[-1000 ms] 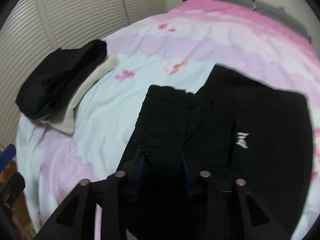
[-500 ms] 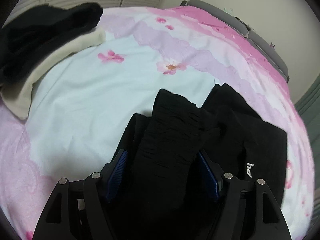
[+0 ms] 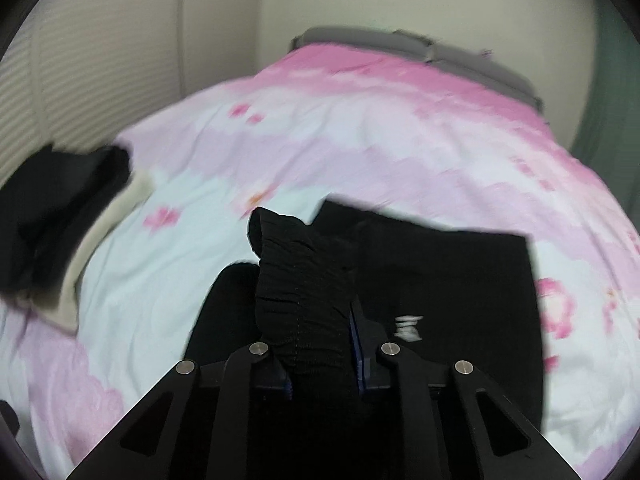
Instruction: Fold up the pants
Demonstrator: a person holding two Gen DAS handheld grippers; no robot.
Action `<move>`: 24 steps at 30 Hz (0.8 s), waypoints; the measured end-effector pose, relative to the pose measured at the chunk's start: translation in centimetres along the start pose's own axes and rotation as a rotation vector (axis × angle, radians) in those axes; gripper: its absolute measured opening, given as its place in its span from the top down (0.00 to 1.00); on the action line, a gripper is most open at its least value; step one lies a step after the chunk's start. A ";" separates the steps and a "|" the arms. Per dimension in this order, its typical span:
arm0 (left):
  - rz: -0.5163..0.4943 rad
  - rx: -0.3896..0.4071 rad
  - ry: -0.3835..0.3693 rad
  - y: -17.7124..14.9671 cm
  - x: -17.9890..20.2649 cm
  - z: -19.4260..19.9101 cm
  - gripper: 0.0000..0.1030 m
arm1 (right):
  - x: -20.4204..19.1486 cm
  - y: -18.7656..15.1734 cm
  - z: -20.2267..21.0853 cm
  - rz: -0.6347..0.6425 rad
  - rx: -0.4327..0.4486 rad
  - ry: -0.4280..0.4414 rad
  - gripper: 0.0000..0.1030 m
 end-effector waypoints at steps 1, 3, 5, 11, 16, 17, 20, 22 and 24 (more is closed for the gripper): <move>0.001 0.002 -0.004 0.1 0.1 0.0 0.12 | 0.8 0.5 0.4 -0.011 0.015 -0.016 0.80; -0.003 0.011 -0.013 0.6 0.7 0.0 0.12 | 2.4 1.7 1.1 -0.048 0.046 -0.043 0.80; -0.007 0.017 -0.021 0.9 1.1 0.0 0.12 | 3.5 2.9 1.7 -0.073 0.077 -0.073 0.80; -0.006 0.015 -0.017 1.1 1.0 -0.8 0.12 | 2.1 4.3 -1.4 0.019 0.070 -0.217 0.79; -0.006 -0.006 -0.004 0.5 0.6 -1.5 0.12 | -1.3 1.4 -5.8 0.056 -0.088 -0.119 0.65; -0.007 -0.007 -0.002 0.5 0.5 -1.5 0.12 | -1.7 1.2 -5.9 0.067 -0.090 -0.110 0.56; -0.008 -0.009 0.001 0.5 0.5 -1.6 0.12 | -2.0 0.6 -5.9 0.067 -0.104 -0.052 0.44; -0.010 -0.006 -0.002 0.5 0.7 -1.5 0.12 | -1.3 0.5 -5.0 0.024 -0.082 -0.007 0.44; -0.014 -0.003 -0.004 0.6 1.0 -1.4 0.12 | -0.1 0.5 -3.4 -0.040 -0.059 0.055 0.43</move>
Point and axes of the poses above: each gripper's, at about its wrist camera, not at the fingertips, and z roughly against the way its jaws point, x to its right, y to its top, the point moved 8 cm from there along -z, roughly the way its jaws point
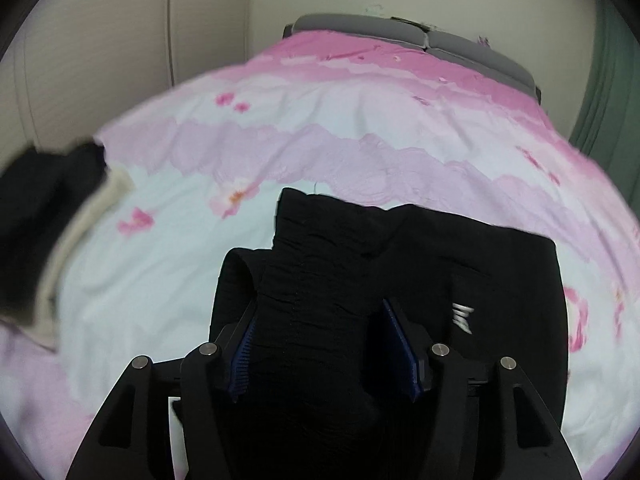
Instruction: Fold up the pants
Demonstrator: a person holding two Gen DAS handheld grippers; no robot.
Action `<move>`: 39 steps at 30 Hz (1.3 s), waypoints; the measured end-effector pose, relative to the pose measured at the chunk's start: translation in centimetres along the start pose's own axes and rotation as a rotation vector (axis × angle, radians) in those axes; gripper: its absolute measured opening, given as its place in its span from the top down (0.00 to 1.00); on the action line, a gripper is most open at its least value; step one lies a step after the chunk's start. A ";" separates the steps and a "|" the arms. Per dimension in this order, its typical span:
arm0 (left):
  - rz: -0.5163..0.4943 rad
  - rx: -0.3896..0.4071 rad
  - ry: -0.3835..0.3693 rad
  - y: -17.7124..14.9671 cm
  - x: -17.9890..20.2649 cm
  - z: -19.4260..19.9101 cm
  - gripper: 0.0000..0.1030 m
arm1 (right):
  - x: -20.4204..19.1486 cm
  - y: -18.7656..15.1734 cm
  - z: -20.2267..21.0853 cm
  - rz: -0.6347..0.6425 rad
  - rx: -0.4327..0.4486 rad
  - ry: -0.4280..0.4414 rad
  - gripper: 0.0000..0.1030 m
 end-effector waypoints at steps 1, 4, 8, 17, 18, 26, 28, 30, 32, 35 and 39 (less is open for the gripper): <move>-0.001 0.003 -0.003 0.1 0.2 0.1 0.12 | 0.7 -0.1 1.0 -0.036 0.012 0.043 0.42; 0.002 0.019 -0.014 0.4 1.2 0.6 0.12 | 3.0 -0.8 4.3 -0.150 0.067 0.158 0.34; -0.016 0.030 -0.032 0.6 3.2 1.2 0.12 | 6.4 -1.7 8.8 -0.237 0.133 0.249 0.21; -0.066 0.074 -0.068 0.2 8.2 1.8 0.12 | 15.8 -6.5 12.5 -0.331 0.122 0.199 0.20; -0.070 0.073 -0.077 -0.1 8.9 1.3 0.12 | 16.5 -7.4 12.2 -0.339 0.105 0.190 0.20; -0.071 -0.003 -0.103 -3.1 10.7 -2.5 0.13 | 19.6 -12.9 7.6 -0.476 -0.031 0.223 0.20; -0.052 -0.025 -0.114 -3.5 10.5 -3.4 0.13 | 19.9 -13.8 6.7 -0.506 -0.044 0.237 0.20; -0.028 -0.023 -0.142 -3.6 10.7 -3.7 0.13 | 20.0 -14.5 6.5 -0.515 -0.038 0.252 0.20; -0.025 -0.018 -0.169 -3.5 11.4 -4.1 0.14 | 19.9 -14.8 6.4 -0.512 -0.027 0.266 0.20; -0.039 -0.024 -0.205 -3.6 12.7 -5.0 0.24 | 19.9 -15.2 6.3 -0.501 -0.017 0.274 0.20; -0.040 -0.084 -0.196 -4.2 13.1 -7.2 0.45 | 19.7 -15.1 5.9 -0.482 -0.007 0.278 0.20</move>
Point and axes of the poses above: each gripper's, at about its wrist camera, not at the fingertips, and z roughly against the way its jaws point, x to its right, y to its top, the point moved 8 cm from there along -z, roughly the way its jaws point
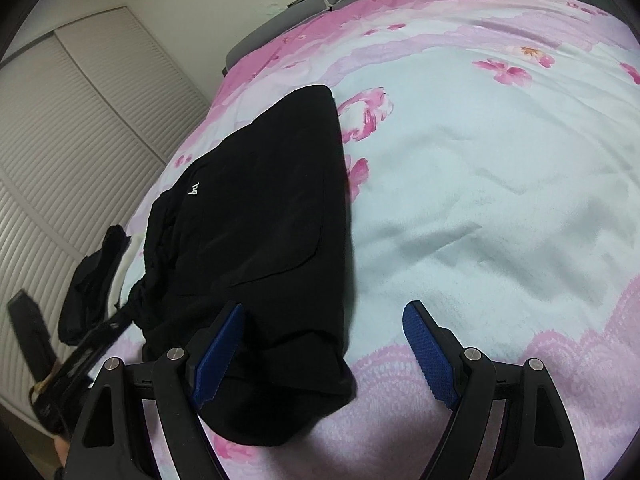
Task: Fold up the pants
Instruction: 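Grasp the folded pants end with the left gripper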
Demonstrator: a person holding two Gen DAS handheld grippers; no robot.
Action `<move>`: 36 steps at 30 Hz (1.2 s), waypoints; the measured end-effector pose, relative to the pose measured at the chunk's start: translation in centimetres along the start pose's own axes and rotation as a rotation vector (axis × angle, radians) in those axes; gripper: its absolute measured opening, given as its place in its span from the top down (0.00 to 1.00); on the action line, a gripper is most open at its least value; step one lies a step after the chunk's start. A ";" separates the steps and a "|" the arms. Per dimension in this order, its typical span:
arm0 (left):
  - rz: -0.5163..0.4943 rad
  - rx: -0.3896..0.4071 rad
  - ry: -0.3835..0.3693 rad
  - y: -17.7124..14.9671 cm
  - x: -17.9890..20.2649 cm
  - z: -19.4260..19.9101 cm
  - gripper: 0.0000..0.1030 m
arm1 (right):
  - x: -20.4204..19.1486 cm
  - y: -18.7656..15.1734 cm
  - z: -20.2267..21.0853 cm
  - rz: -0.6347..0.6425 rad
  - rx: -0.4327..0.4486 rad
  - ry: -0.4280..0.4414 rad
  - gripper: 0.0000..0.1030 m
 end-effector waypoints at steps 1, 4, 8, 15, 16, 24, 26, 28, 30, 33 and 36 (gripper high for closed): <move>0.010 -0.019 -0.007 -0.2 -0.1 -0.5 0.50 | 0.0 0.0 -0.1 0.003 0.003 0.003 0.20; 0.023 -0.026 -0.027 -0.6 -0.1 -1.1 0.53 | -0.1 -0.1 -0.2 0.010 0.017 0.011 0.20; 0.023 -0.007 -0.017 -0.5 -0.4 -0.7 0.57 | 0.0 -0.4 -0.2 0.017 0.033 0.019 0.20; 0.035 -0.025 0.017 -1.0 -3.0 -0.1 0.58 | 0.1 -0.5 0.1 0.031 0.031 0.011 0.20; 0.042 -0.034 0.007 -1.1 -3.1 -0.2 0.57 | 0.0 -0.6 0.1 0.037 0.030 0.006 0.20; 0.041 -0.056 -0.022 -1.8 -1.8 2.2 0.38 | 0.3 -0.9 1.0 -0.035 -0.009 0.088 0.20; 0.050 -0.060 -0.035 -2.4 -1.4 2.9 0.32 | 0.3 -1.3 1.0 -0.047 -0.018 0.110 0.20; 0.055 -0.078 -0.044 -3.1 -1.1 3.3 0.29 | 0.4 -1.6 0.9 -0.069 -0.026 0.131 0.20; 0.075 -0.083 -0.047 -3.7 -1.2 3.4 0.25 | 0.6 -1.6 0.8 -0.089 -0.026 0.147 0.20; 0.132 -0.110 -0.077 -4.1 -1.5 2.3 0.22 | 0.4 -1.6 0.4 -0.098 -0.036 0.169 0.18; 0.206 -0.138 -0.115 -4.4 -1.9 0.9 0.22 | -0.3 -1.4 -0.1 -0.090 -0.044 0.187 0.16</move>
Point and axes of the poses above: each gripper's, at about its wrist camera, not at the fingertips, and z roughly against the way its jaws point, x to its right, y to its top, the point moved 8 cm from there along -z, roughly the way its jaws point
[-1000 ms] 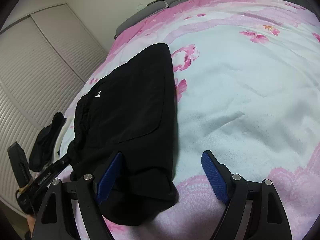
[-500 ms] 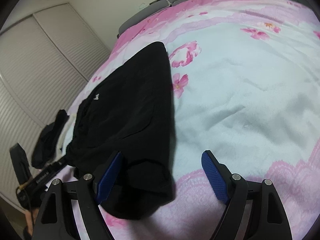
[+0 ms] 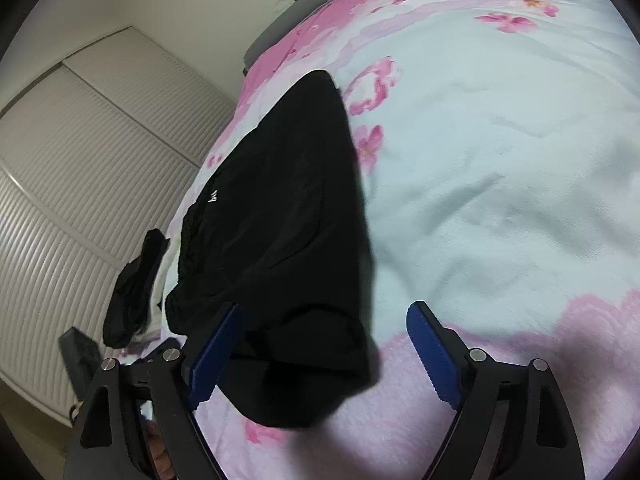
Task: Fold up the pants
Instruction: 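Grasp the folded pants end with the left gripper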
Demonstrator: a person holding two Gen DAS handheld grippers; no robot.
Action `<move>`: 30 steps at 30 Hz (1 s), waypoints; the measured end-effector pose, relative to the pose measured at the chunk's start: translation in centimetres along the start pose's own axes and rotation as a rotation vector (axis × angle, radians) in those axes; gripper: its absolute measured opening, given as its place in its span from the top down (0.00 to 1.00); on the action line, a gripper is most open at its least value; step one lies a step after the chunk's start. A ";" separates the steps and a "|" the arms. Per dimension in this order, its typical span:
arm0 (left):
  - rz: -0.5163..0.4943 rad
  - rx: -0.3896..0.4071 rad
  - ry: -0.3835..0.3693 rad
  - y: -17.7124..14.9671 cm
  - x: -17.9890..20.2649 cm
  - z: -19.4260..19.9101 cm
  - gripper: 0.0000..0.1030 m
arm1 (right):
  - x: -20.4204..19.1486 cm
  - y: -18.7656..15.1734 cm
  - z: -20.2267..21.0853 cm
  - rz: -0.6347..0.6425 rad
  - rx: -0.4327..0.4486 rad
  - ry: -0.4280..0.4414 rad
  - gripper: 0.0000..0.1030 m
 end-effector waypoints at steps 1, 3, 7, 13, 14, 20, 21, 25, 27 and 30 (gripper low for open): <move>0.026 -0.001 -0.020 0.1 -0.1 -0.4 0.21 | -0.3 0.1 -0.3 0.004 -0.007 0.011 0.16; 0.059 -0.001 -0.049 0.5 0.0 -1.0 0.19 | -0.7 0.3 -1.1 0.005 -0.020 0.042 0.16; 0.105 0.010 -0.109 1.4 0.7 -2.2 0.15 | -0.8 1.1 -2.3 -0.024 -0.032 0.105 0.16; 0.164 0.023 -0.143 2.1 1.0 -3.3 0.12 | -1.7 2.3 -4.1 -0.044 -0.063 0.201 0.16; 0.172 0.025 -0.143 2.2 1.0 -3.4 0.12 | -2.1 2.3 -4.3 -0.044 -0.075 0.222 0.16; 0.197 0.041 -0.131 2.3 0.6 -3.6 0.33 | -2.2 2.2 -5.4 -0.056 -0.094 0.236 0.35; 0.199 0.033 -0.118 2.4 0.6 -4.0 0.36 | -1.3 2.2 -5.9 -0.093 -0.103 0.192 0.53; 0.183 0.017 -0.083 3.3 1.1 -5.5 0.45 | 0.1 2.7 -7.0 -0.221 -0.152 0.156 0.76; 0.163 -0.002 -0.075 3.6 1.4 -5.6 0.61 | -0.4 2.7 -6.7 -0.222 -0.163 0.153 0.88; 0.133 0.005 -0.096 3.8 2.2 -4.0 0.73 | -2.3 3.3 -5.1 -0.181 -0.140 0.161 0.90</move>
Point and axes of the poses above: each gripper's, at about its wrist camera, not at the fingertips, and z roughly against the way its jaws point, x to its right, y to its top, the point moved 8 cm from there along -z, roughly the way its jaws point
